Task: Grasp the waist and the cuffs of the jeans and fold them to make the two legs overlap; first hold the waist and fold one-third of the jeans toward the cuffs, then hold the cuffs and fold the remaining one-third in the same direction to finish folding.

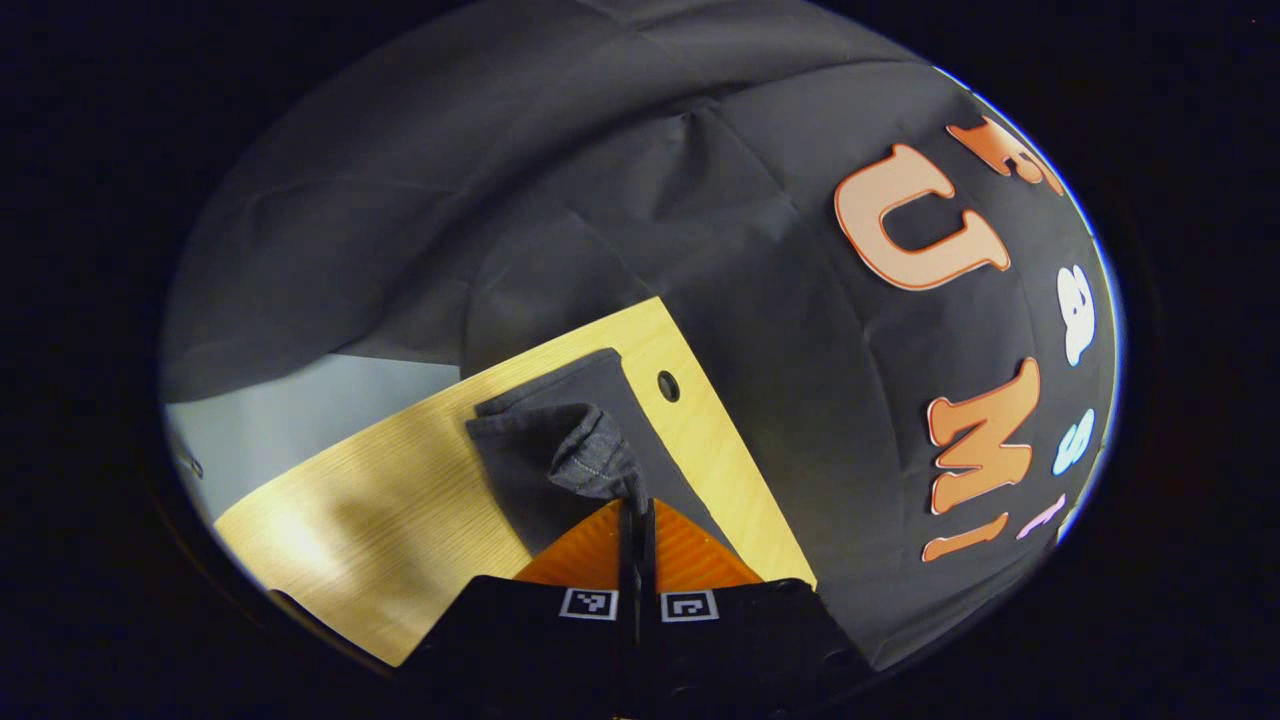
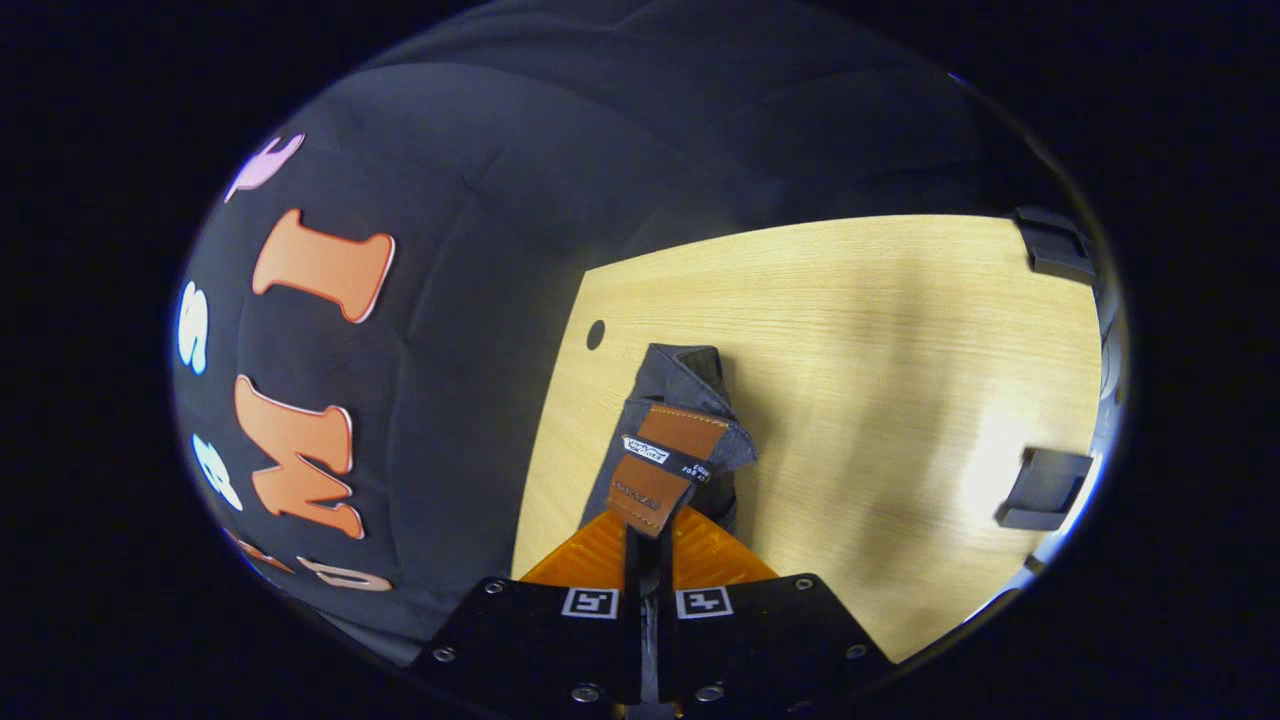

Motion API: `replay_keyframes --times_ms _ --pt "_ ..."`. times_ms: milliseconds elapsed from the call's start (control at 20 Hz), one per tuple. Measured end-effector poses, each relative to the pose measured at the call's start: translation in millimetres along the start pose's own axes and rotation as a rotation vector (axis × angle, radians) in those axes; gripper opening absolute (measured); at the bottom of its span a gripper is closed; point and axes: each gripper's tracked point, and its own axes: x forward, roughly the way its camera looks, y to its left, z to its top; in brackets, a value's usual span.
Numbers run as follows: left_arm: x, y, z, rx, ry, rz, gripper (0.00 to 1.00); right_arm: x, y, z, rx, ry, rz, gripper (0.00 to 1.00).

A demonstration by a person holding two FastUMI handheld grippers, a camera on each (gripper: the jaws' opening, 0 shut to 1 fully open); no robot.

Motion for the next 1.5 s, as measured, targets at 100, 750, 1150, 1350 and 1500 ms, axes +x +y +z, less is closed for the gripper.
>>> replay_keyframes --times_ms 100,750,1150,1350,1500 --pt "20.2 -8.6 3.4 -0.004 0.027 -0.007 0.02 -2.3 9.8 0.1 0.02 -0.022 0.002 0.06" --pt "131.6 -37.7 47.7 0.076 -0.008 0.123 0.01 85.3 55.2 16.9 0.011 0.066 -0.043 0.07" --pt "192.6 -24.6 55.9 0.099 0.019 0.27 0.02 155.0 58.9 26.8 0.037 0.12 -0.118 0.07" --pt "205.7 -11.5 51.6 0.138 0.054 0.324 0.02 178.0 53.0 23.6 0.076 0.145 -0.19 0.07" --pt "201.3 -25.4 52.8 0.138 0.047 0.288 0.11 178.9 52.5 20.6 0.052 0.151 -0.205 0.07"
